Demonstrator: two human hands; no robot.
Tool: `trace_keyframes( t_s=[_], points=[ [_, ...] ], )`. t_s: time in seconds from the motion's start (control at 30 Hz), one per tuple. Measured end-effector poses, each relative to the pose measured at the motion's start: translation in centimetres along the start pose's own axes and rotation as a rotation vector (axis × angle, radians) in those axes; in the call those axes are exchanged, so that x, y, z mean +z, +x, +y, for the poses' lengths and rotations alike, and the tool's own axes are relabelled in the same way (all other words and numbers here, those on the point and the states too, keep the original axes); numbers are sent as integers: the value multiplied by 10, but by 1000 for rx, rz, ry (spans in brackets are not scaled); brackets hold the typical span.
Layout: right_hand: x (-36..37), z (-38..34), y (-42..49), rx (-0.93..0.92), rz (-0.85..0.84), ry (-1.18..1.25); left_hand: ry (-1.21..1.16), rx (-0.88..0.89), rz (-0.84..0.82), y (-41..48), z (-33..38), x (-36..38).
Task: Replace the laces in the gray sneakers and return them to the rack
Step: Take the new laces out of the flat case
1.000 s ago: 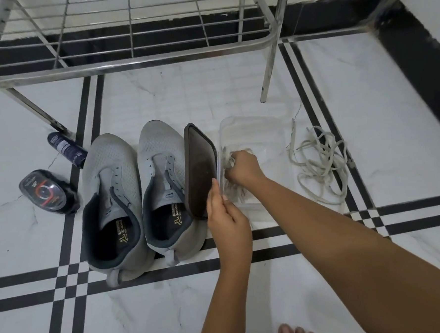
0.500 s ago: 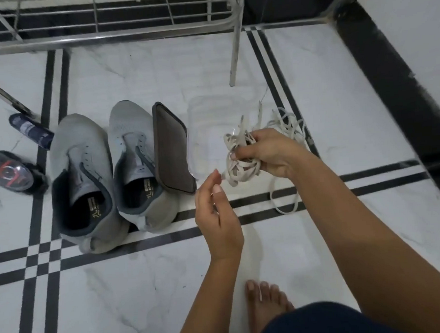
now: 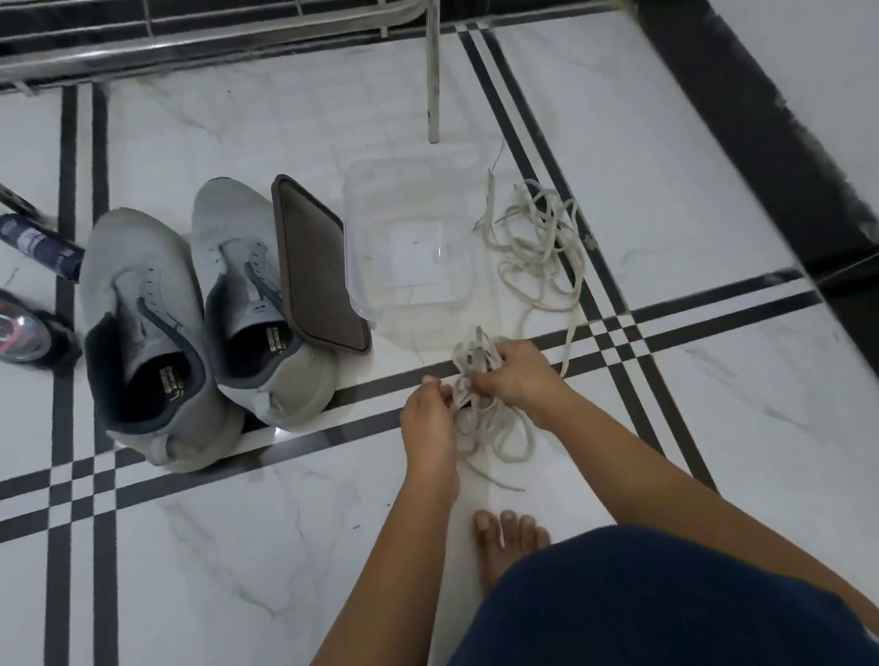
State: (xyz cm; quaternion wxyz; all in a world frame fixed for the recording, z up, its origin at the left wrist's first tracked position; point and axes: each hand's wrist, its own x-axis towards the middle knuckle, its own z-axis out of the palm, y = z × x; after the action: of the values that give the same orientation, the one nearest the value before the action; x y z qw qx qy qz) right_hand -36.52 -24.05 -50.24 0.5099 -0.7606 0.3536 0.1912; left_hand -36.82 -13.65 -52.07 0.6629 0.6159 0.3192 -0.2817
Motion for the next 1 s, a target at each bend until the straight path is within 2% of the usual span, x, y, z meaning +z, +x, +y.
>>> trace_keyframes(
  t_s=[0.23, 0.37, 0.43, 0.5, 0.57, 0.73, 0.83, 1.0],
  points=[
    [-14, -14, 2, -86, 47, -56, 210, 304, -39, -7, 14, 7],
    [-34, -18, 7, -155, 191, -37, 513, 690, -10, -17, 11, 16],
    [-48, -24, 17, -194, 281, 18, 548, 810, -62, -22, 12, 26],
    [-60, -29, 36, -208, 338, -2, 521, 812, -111, -23, 17, 37],
    [-69, -33, 60, -192, 379, -147, 512, 835, -120, -20, 22, 44],
    [-82, -42, 107, -108, 356, -487, 617, 1047, -55, -5, 38, 54],
    [-87, -47, 128, -95, 299, -591, 588, 1024, -49, 2, 47, 61],
    [-80, -42, 142, -139, 217, -549, 522, 929, -68, 9, 59, 71]
  ],
)
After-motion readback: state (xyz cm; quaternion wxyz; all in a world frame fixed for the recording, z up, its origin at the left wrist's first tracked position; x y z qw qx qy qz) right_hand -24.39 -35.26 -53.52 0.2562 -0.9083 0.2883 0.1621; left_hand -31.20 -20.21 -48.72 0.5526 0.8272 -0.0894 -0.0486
